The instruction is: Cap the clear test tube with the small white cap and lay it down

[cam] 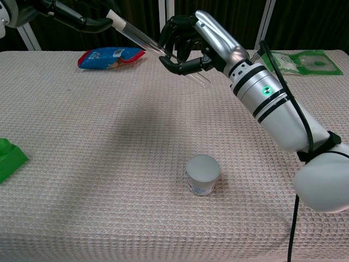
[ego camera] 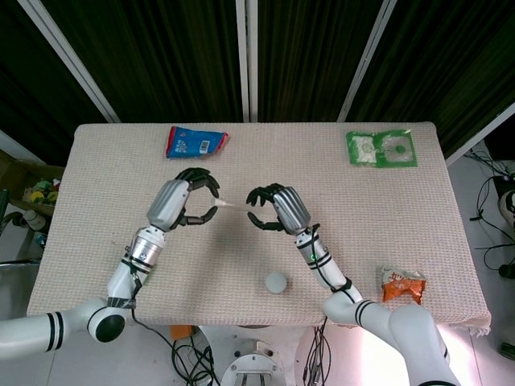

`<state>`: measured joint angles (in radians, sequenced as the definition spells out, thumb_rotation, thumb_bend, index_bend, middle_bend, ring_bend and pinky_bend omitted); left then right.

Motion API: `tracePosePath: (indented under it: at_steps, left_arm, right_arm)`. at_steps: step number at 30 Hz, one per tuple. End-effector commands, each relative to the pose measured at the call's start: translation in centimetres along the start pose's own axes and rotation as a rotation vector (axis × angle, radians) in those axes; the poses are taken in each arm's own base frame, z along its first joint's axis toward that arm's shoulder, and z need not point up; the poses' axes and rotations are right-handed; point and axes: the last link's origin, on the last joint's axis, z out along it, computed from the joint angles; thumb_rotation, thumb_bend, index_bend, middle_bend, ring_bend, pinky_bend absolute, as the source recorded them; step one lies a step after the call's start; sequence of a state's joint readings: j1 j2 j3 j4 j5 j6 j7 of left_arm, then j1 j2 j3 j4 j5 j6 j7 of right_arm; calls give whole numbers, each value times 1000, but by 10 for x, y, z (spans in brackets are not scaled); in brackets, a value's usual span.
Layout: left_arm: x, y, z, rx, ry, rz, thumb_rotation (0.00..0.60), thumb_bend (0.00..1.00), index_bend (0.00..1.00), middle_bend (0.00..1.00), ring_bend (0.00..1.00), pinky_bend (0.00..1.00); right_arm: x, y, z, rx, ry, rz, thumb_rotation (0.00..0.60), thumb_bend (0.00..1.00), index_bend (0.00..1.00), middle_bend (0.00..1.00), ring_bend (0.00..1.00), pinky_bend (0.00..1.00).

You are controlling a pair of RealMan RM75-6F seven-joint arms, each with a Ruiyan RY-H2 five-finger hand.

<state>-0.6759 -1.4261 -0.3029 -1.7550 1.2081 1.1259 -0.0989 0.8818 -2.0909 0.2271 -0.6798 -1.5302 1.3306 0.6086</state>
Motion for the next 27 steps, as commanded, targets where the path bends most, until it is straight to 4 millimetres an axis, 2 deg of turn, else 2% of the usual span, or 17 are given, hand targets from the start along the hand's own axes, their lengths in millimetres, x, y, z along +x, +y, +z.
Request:
tracePosePath:
  at_steps: [1,17,19,23,25,27]
  left_arm:
    - [-1,0,0,-4,0,17,600,455,613,367,209,171]
    - [-5,0,0,-8,-5,50,600,455,613,364,208,167]
    - [-4,1,0,-12,-1,47,585,455,602,362,206,166]
    - [-4,0,-1,-17,-6,46,505,452,443,337,191,164]
    - [-2,-1,-1,-19,-3,45,495,448,360,324,182,162]
    - [0,-1,-2,-19,3,42,484,448,335,322,182,162]
  right_arm:
    - [0,-1,1,-2,-2,2,600,528,801,707,561,538]
    - [-2,-6,4,-7,-5,3,600,531,802,707,566,540]
    - [-2,-6,4,-10,-5,1,600,532,802,707,567,541]
    - [-1,-4,2,-15,-8,-5,600,531,802,707,567,541]
    - [0,-2,2,-19,-9,-13,600,531,802,707,567,541]
    - [1,1,1,-24,-14,-24,600,531,802,707,567,541]
